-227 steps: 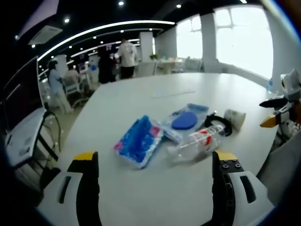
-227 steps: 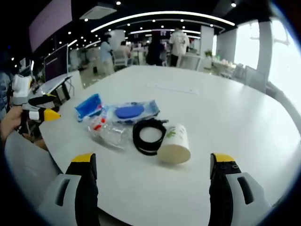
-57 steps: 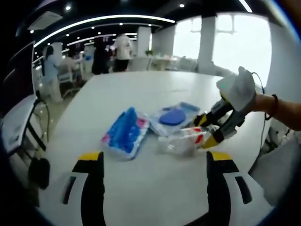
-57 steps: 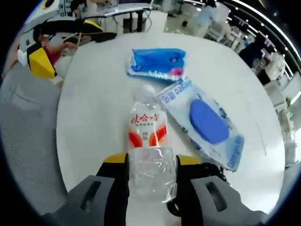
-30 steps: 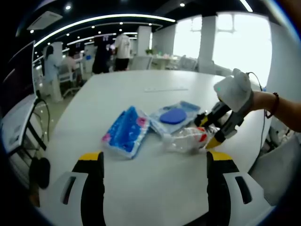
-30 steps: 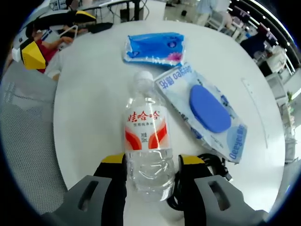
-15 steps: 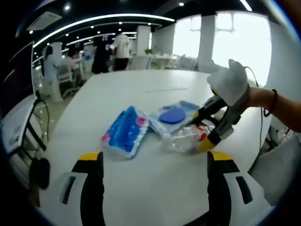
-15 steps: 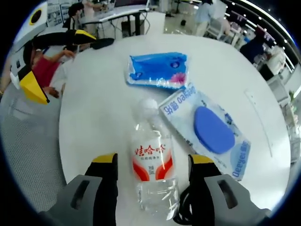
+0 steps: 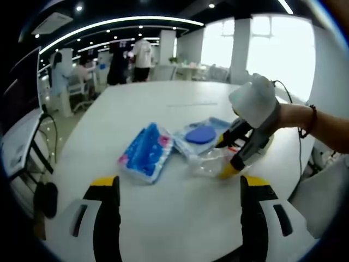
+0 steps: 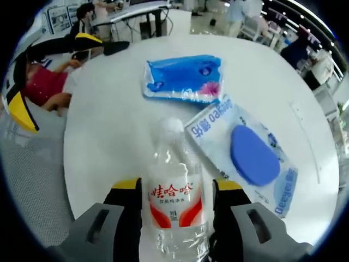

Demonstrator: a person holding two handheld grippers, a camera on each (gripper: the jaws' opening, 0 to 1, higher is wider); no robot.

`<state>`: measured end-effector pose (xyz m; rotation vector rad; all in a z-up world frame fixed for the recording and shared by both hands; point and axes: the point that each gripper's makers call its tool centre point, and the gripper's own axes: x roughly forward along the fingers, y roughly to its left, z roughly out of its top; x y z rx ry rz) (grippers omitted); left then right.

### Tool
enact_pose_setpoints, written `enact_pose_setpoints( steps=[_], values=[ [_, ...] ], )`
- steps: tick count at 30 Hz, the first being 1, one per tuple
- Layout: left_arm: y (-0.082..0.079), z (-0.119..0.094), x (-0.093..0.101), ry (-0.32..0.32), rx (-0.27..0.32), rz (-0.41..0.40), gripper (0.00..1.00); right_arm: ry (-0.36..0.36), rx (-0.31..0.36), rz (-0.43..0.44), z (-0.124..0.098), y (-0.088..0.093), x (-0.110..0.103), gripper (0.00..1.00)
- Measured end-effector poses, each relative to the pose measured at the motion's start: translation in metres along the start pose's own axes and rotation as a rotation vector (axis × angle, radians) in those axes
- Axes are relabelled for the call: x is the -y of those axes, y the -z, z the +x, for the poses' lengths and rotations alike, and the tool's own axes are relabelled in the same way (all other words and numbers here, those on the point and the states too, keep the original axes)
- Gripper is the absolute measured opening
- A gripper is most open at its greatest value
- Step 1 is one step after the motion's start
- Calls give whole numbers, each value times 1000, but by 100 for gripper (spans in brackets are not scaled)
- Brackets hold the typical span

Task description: Arrange the tabletop items into an orderly group along one side of the table until the central work area is clear of visible clutter.

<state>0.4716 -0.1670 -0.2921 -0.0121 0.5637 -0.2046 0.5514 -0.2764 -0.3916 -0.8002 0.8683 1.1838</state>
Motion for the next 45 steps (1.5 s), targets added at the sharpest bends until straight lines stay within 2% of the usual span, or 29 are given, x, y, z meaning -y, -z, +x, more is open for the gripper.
enact_pose_setpoints(
  steps=[8, 19, 25, 29, 33, 35, 38, 42, 45],
  values=[
    [1, 0, 1, 1, -7, 5, 88, 9, -20, -37, 1, 2, -1, 41],
    [-2, -1, 1, 2, 10, -7, 87, 25, 15, -49, -1, -1, -1, 39],
    [-3, -2, 0, -2, 16, -12, 87, 24, 111, -8, -11, -16, -4, 38],
    [-5, -1, 1, 5, 24, -16, 87, 29, 149, -6, -20, -22, -5, 38],
    [-5, -2, 2, 9, 27, -20, 85, 48, 214, 3, -32, -33, -3, 37],
    [-7, -2, 4, 18, 37, -26, 85, 54, 228, 7, -36, -34, -2, 37],
    [-19, -4, 7, 32, 99, -42, 85, 66, 267, 32, -43, -37, -1, 37],
    [-18, -3, 7, 36, 91, -46, 83, 70, 330, 76, -52, -43, -1, 36],
    [-21, -4, 9, 43, 111, -49, 83, 63, 361, 80, -58, -45, -3, 36]
  ],
)
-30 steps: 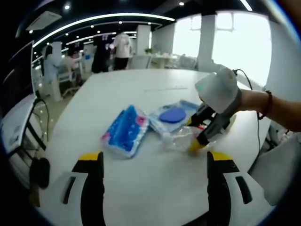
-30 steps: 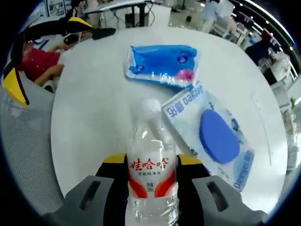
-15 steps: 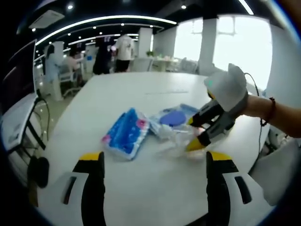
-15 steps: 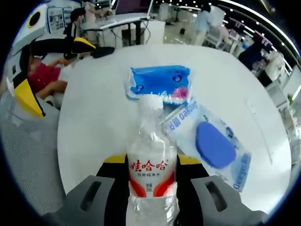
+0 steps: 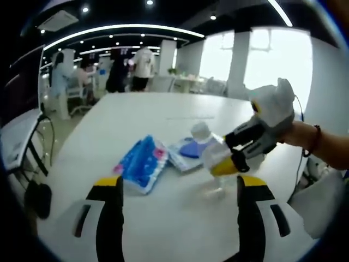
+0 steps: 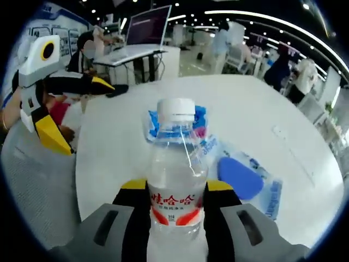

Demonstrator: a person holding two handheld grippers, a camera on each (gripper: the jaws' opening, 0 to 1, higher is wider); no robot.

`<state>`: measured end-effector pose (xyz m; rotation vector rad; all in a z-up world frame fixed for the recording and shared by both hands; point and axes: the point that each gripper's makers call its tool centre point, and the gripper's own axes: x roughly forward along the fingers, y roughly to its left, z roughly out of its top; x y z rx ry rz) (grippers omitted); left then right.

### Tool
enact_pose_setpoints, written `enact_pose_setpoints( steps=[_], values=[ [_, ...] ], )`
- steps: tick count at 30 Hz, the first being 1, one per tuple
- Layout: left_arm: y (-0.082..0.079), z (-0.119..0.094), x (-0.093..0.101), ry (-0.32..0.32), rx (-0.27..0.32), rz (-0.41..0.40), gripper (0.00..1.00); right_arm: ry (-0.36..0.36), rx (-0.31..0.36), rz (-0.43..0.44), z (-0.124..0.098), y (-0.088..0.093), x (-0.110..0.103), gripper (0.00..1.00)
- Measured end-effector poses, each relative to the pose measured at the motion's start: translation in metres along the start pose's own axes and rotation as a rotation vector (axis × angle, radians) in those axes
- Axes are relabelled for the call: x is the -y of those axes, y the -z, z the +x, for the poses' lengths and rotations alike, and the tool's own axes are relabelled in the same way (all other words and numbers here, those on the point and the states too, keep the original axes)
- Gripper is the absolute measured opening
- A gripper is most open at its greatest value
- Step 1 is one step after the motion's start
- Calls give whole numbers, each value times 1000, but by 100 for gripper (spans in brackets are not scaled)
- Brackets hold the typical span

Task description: Arrange the tabletop items into an orderly group along one side of the table until the central work area is clear of visible clutter.

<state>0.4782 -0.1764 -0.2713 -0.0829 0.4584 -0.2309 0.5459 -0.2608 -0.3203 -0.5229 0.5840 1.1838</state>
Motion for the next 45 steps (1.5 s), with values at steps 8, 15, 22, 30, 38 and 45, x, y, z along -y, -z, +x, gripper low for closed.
enact_pose_setpoints(
  steps=[8, 15, 22, 30, 38, 45],
  values=[
    [1, 1, 3, 13, -6, 9, 81, -17, 117, -5, -1, -11, -10, 37],
    [1, 1, 6, 24, -9, 18, 81, -56, 223, 69, 1, -14, -18, 37],
    [1, 1, 7, 29, -11, 24, 79, -68, 240, 52, 0, -10, -23, 37],
    [2, 2, 10, 41, -18, 35, 78, -74, 226, 36, -8, -3, -24, 37],
    [2, 2, 14, 56, -21, 52, 77, -71, 209, 45, -18, 9, -23, 38],
    [3, 3, 19, 72, -28, 68, 77, -61, 183, 15, -22, 18, -23, 38]
  ],
)
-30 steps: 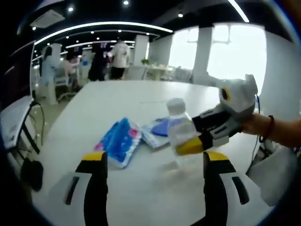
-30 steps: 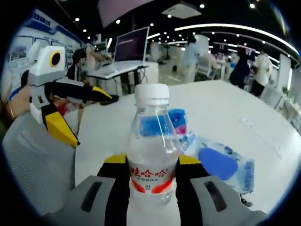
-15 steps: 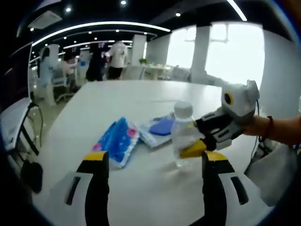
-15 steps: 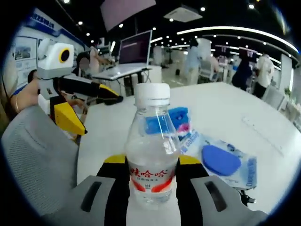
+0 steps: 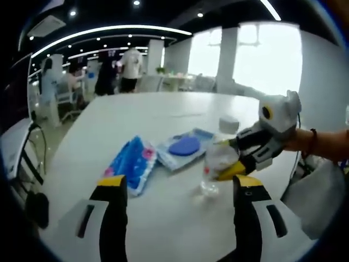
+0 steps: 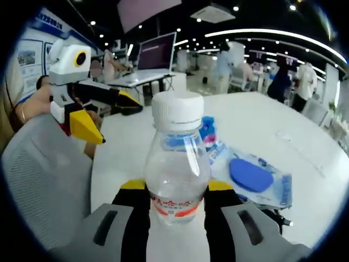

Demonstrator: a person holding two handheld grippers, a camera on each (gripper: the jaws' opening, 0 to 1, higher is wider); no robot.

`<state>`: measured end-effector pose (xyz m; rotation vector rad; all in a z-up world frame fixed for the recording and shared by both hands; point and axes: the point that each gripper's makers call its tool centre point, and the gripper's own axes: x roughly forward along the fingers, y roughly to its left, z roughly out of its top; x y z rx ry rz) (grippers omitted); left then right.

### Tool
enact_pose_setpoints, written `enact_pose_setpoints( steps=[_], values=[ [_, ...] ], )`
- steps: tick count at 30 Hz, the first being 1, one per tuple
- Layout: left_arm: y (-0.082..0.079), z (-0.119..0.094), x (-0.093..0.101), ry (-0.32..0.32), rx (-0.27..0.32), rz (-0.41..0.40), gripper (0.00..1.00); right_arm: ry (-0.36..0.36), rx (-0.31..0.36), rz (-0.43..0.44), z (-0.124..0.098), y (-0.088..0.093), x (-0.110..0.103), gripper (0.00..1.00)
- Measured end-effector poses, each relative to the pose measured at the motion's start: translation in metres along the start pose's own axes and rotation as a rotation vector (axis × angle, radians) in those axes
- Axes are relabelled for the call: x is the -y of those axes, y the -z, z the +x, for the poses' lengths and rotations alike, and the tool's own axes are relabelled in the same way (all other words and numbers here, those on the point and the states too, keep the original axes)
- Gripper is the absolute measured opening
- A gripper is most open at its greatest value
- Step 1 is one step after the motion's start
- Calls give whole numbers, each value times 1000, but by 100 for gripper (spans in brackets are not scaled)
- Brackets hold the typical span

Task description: Arrange the tabletop items into an orderly group along one side of the table until the central work area is clear of visible clutter.

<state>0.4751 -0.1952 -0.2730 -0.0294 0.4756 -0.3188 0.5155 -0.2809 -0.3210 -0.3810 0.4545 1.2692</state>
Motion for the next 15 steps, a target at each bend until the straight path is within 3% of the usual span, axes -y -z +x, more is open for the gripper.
enact_pose_setpoints(
  steps=[15],
  values=[
    [1, 0, 2, 9, -6, 8, 75, 17, -13, -3, -1, 4, 1, 39]
  ],
)
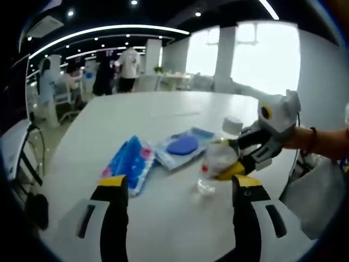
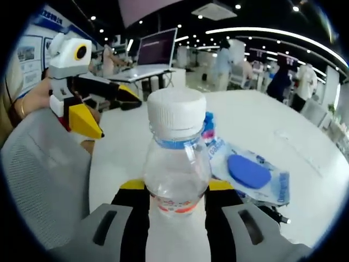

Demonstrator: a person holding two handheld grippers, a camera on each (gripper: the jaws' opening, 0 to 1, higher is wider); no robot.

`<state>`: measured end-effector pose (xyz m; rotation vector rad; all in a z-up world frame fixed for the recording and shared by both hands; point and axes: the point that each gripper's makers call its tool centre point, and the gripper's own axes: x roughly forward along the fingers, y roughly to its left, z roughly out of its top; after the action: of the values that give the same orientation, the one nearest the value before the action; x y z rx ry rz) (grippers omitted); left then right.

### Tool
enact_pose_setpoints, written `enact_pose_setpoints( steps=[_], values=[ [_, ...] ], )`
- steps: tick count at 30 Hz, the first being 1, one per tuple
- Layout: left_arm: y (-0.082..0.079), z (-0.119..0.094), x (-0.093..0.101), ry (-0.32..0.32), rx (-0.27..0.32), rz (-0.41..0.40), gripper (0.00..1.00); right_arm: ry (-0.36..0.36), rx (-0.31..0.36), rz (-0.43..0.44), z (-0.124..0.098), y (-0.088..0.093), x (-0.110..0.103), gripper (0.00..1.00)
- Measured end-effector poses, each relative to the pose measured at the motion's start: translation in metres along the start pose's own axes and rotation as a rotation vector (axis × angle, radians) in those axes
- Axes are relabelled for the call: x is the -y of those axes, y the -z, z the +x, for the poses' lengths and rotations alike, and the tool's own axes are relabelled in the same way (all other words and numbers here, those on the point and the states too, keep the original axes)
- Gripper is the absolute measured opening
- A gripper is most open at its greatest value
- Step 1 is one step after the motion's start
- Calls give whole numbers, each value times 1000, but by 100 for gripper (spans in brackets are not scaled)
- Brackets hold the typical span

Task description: Arrange the tabletop items into an orderly group along one side of the table until the central work area is clear of visible clutter.

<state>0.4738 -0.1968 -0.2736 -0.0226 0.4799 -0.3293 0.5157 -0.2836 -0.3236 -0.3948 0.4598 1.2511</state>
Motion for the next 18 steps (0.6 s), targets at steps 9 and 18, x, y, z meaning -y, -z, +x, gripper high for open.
enact_pose_setpoints(
  steps=[9, 18],
  values=[
    [0, 0, 0, -3, -2, 2, 76, 6, 22, 34, 2, -1, 1, 40],
    [0, 0, -1, -7, 1, -1, 76, 4, 46, 79, -4, -7, 6, 60]
  ],
)
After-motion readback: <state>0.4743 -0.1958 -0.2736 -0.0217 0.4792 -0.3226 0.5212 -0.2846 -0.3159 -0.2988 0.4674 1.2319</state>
